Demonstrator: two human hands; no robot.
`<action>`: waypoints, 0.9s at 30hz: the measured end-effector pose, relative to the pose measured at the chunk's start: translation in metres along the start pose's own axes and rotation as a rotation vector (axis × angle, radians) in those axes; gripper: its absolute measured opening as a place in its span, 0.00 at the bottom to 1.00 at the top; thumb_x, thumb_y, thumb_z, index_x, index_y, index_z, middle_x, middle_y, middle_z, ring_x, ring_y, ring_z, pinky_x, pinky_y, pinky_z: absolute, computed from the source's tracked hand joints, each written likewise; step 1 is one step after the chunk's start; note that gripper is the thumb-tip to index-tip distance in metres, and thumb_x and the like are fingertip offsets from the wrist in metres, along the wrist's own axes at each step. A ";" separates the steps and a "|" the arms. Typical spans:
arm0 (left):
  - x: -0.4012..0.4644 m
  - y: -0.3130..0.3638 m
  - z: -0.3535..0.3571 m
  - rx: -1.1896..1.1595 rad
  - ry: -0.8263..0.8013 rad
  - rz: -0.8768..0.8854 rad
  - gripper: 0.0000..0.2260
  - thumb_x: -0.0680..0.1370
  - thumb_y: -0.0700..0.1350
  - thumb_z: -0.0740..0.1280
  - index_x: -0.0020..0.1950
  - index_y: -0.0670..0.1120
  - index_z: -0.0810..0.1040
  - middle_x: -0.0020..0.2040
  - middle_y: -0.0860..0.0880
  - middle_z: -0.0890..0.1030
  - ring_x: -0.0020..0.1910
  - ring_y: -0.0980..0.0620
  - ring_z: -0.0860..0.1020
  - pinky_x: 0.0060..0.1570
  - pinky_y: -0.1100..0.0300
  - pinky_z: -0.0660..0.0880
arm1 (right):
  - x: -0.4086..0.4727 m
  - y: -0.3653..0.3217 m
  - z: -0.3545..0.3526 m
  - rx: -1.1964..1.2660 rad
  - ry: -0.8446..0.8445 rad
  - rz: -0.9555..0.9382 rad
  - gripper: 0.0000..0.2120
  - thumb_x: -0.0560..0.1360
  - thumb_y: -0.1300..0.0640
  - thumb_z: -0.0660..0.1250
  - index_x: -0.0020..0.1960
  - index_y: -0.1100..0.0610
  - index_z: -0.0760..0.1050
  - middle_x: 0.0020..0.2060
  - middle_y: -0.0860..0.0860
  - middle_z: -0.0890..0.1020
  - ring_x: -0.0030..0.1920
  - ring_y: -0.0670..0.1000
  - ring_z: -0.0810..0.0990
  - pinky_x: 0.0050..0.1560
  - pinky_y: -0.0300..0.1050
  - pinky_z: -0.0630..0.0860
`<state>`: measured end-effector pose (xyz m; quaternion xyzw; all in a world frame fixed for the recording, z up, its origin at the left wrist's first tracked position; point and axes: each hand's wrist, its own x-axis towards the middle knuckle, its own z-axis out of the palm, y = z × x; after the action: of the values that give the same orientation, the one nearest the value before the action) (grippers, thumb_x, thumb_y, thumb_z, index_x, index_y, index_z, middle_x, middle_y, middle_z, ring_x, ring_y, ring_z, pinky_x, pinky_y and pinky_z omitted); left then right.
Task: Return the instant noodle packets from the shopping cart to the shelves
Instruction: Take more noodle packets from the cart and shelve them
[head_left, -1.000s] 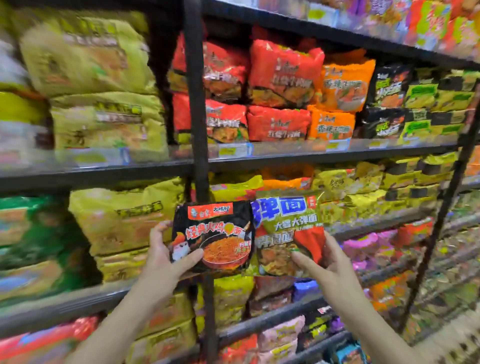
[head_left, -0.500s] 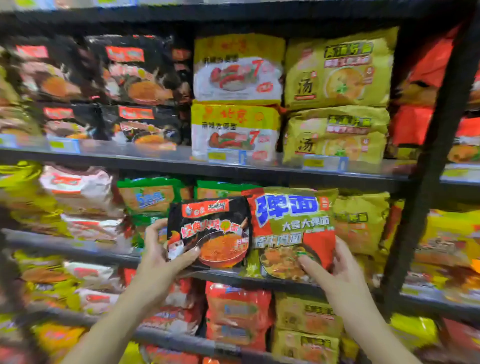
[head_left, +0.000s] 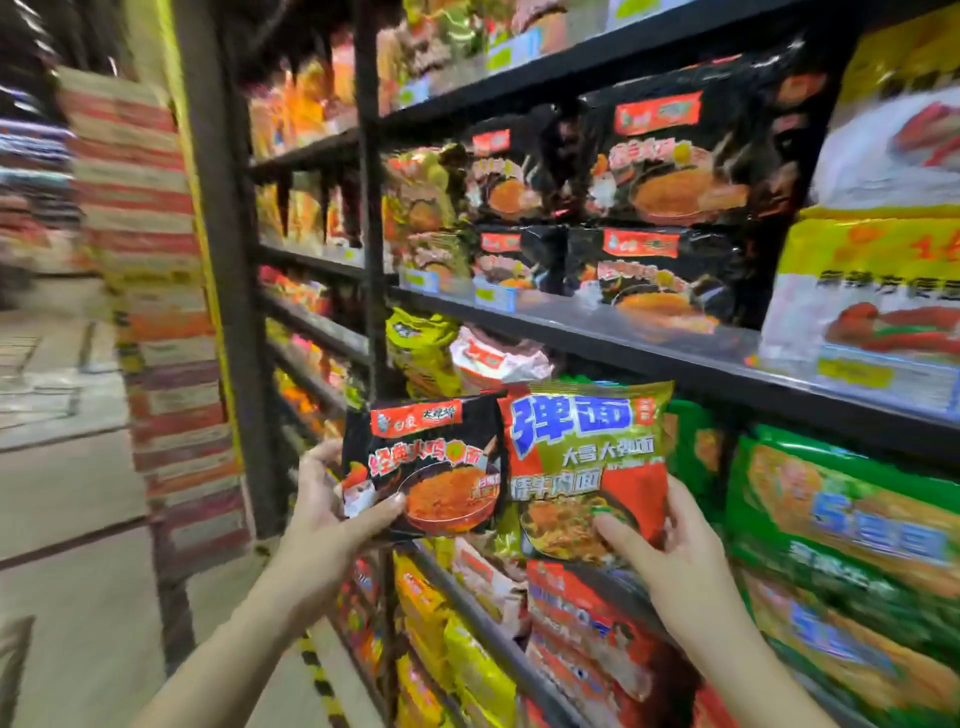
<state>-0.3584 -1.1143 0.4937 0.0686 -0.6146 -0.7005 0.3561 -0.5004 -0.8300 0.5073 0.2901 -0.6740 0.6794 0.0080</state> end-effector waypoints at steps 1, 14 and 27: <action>0.002 0.002 -0.008 0.026 0.025 -0.002 0.31 0.72 0.33 0.75 0.67 0.55 0.65 0.60 0.45 0.84 0.58 0.46 0.84 0.50 0.47 0.83 | 0.011 0.006 0.010 0.015 -0.037 -0.001 0.22 0.74 0.61 0.76 0.64 0.46 0.77 0.55 0.44 0.86 0.56 0.47 0.85 0.59 0.47 0.77; 0.032 0.013 -0.121 0.202 0.360 0.046 0.30 0.72 0.39 0.79 0.63 0.62 0.67 0.60 0.49 0.83 0.59 0.47 0.84 0.56 0.45 0.82 | 0.113 0.047 0.165 0.207 -0.353 -0.039 0.23 0.75 0.67 0.74 0.64 0.49 0.76 0.54 0.43 0.87 0.54 0.44 0.86 0.49 0.34 0.80; 0.153 0.019 -0.313 0.191 0.411 0.024 0.40 0.58 0.56 0.86 0.61 0.64 0.66 0.62 0.44 0.80 0.55 0.46 0.86 0.42 0.52 0.84 | 0.203 0.073 0.399 0.170 -0.397 -0.002 0.33 0.65 0.43 0.78 0.69 0.43 0.73 0.59 0.44 0.85 0.59 0.47 0.84 0.63 0.58 0.80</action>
<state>-0.2960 -1.4570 0.4900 0.2359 -0.5935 -0.6061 0.4740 -0.5461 -1.2811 0.4926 0.4186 -0.6021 0.6634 -0.1488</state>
